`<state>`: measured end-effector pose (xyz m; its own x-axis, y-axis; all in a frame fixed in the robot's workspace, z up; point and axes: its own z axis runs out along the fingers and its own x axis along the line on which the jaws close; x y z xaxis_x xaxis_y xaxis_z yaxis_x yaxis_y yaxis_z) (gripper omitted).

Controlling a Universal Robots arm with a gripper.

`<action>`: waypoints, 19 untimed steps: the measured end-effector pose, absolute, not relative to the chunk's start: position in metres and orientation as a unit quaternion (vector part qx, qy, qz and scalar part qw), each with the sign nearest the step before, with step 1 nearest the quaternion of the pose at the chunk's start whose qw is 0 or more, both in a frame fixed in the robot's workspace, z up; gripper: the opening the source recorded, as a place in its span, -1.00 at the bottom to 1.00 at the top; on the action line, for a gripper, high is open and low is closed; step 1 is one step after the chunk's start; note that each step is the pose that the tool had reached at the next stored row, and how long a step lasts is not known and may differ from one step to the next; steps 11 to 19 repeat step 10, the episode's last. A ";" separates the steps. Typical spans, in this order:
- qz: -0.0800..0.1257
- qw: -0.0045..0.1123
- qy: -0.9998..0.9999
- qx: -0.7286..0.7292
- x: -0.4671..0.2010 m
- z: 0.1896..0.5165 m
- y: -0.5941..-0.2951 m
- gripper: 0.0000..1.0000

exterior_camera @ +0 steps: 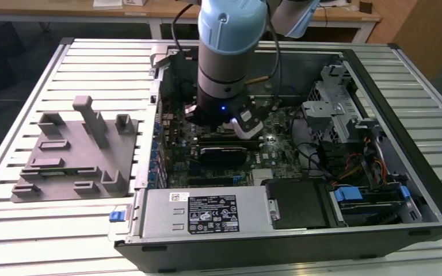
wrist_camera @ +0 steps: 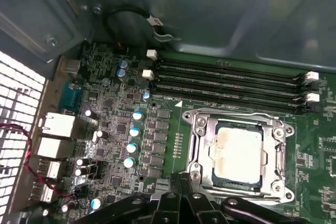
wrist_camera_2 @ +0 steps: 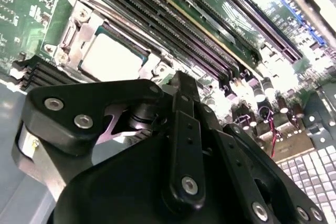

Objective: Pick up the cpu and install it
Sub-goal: 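Install the second cpu locking lever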

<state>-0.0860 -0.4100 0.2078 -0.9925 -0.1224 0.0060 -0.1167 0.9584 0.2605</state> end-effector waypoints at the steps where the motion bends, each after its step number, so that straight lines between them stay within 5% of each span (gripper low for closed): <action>1: -0.131 0.011 -0.989 0.060 -0.086 0.209 -0.410 -0.79; 19: -0.134 0.011 -0.989 0.060 -0.086 0.222 -0.410 -0.79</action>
